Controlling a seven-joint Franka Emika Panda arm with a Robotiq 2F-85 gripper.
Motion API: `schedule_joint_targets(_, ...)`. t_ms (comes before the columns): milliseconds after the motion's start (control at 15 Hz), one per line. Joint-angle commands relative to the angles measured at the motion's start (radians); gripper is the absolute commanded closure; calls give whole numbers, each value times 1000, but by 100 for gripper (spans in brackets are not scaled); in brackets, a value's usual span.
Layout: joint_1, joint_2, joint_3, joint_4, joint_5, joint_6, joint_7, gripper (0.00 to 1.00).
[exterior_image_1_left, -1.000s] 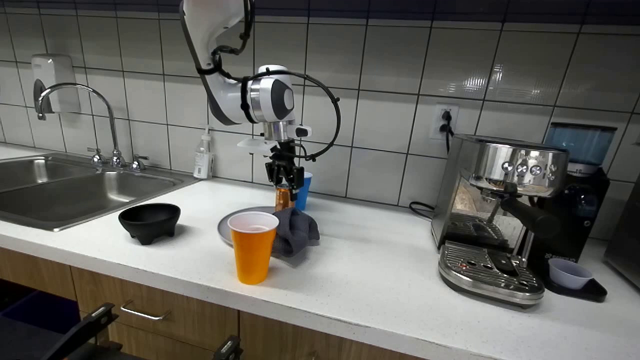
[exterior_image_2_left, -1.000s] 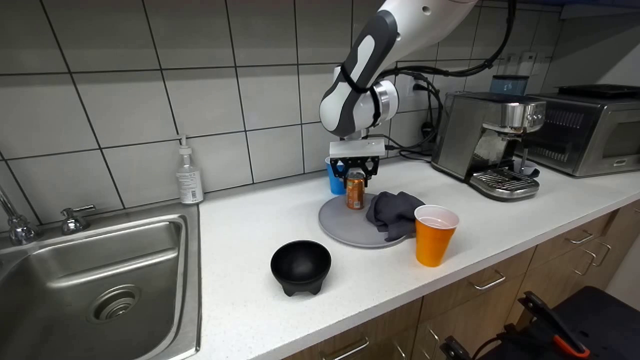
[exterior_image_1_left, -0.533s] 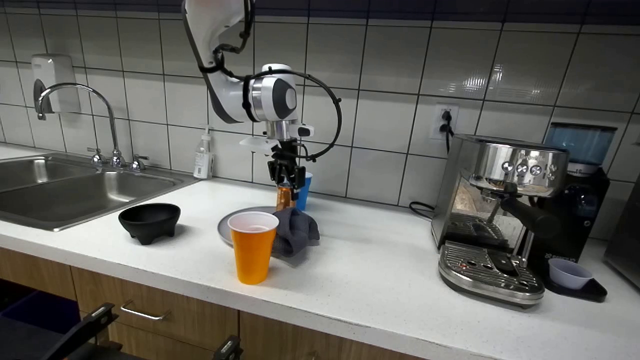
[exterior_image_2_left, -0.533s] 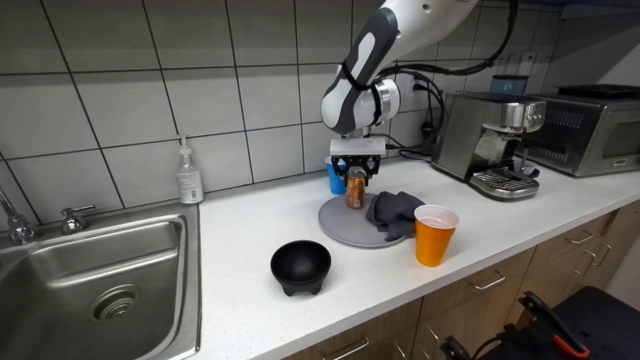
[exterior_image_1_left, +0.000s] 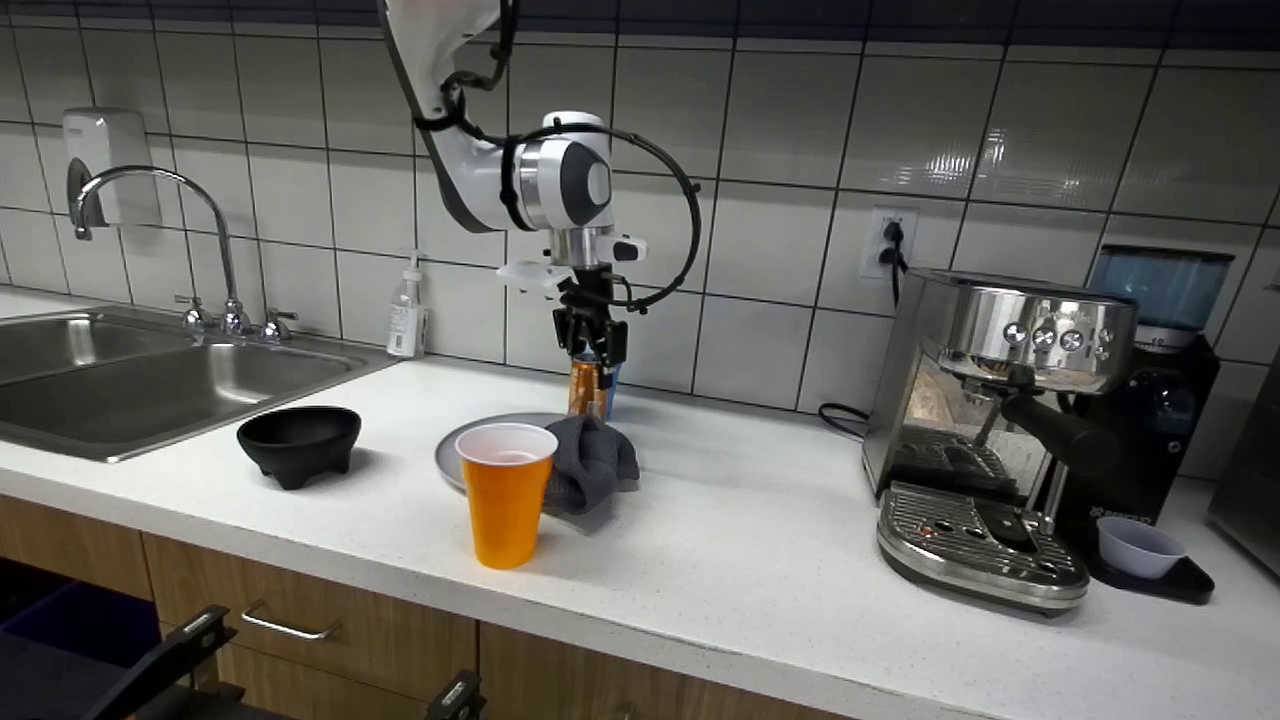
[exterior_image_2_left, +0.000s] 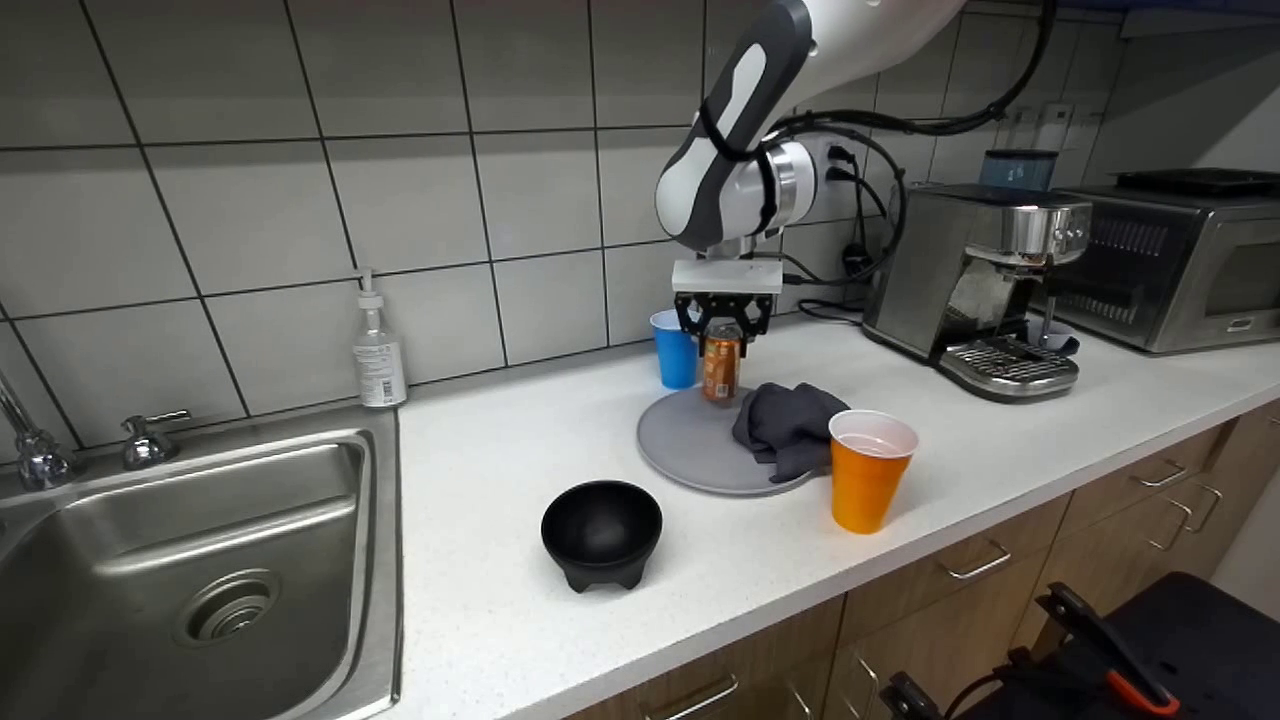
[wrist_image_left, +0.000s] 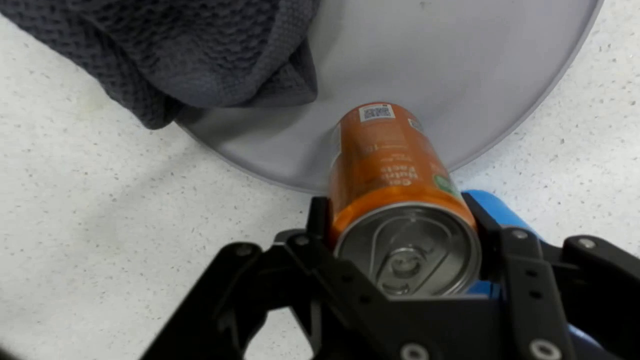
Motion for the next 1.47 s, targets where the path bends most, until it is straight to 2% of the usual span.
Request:
schedule_joint_targets(0,-26,-58,-1,-35,25,-1,-34,62)
schedule_joint_targets(1067,-147,-18,-66,12,27,-27,-50,62)
schedule_joint_targets(1400,-157,15,-72,36,27,-34,-39,62)
